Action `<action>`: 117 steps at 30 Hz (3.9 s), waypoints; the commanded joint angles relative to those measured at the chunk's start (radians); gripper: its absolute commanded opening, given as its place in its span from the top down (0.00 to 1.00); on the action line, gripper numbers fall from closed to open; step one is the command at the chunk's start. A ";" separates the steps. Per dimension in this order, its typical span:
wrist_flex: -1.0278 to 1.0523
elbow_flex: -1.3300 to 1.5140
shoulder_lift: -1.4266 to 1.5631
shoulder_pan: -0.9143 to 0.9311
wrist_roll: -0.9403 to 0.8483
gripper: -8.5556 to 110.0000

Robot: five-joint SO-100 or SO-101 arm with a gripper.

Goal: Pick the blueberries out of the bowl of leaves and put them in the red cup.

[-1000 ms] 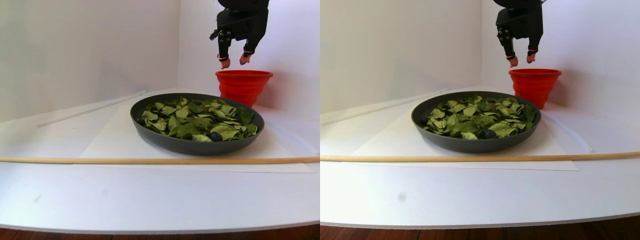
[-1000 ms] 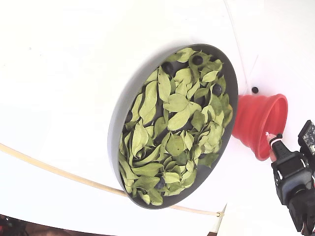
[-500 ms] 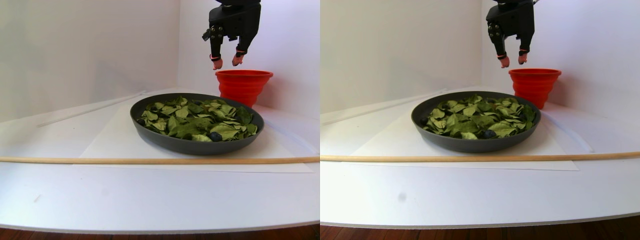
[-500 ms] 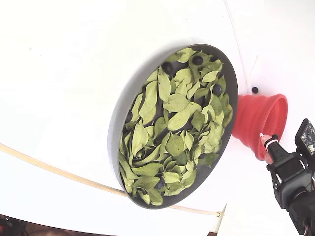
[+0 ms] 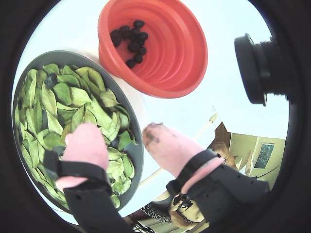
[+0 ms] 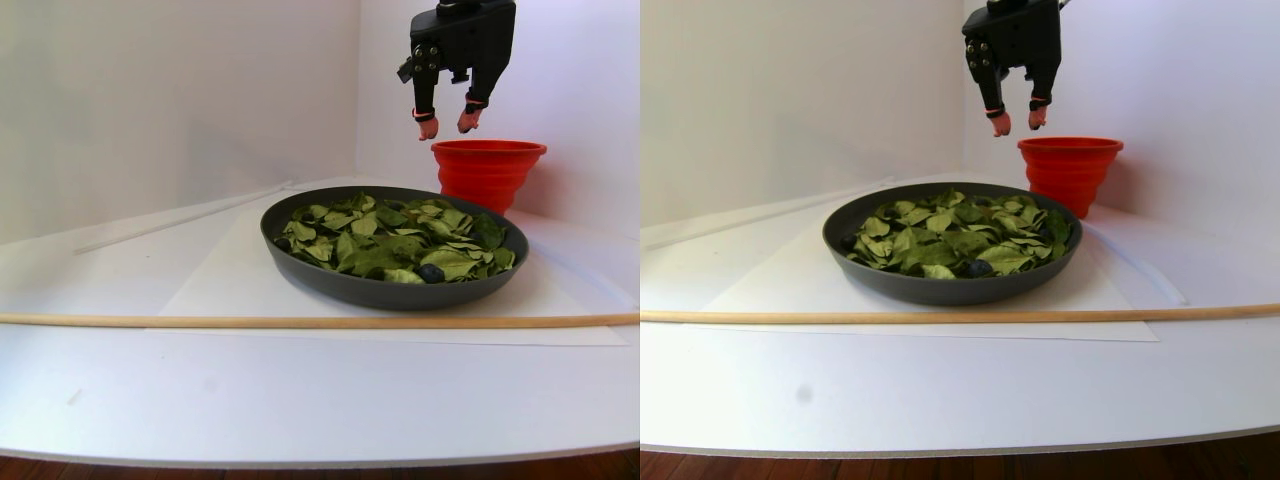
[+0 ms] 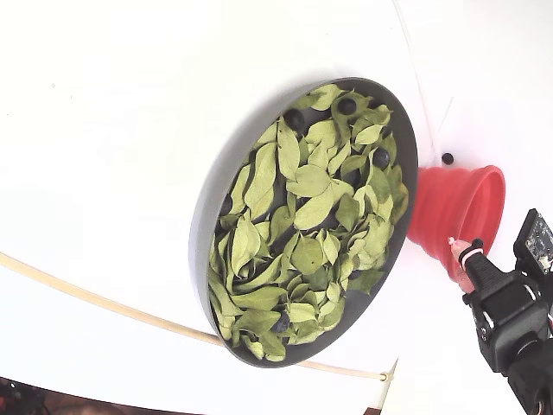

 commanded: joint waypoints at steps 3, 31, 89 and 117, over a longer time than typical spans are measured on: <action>-0.035 0.009 0.100 -0.020 0.000 0.79; -0.207 -0.009 -0.084 -0.089 0.020 0.77; -0.442 -0.259 -0.474 -0.127 0.075 0.75; -0.479 -0.379 -0.591 -0.143 0.092 0.75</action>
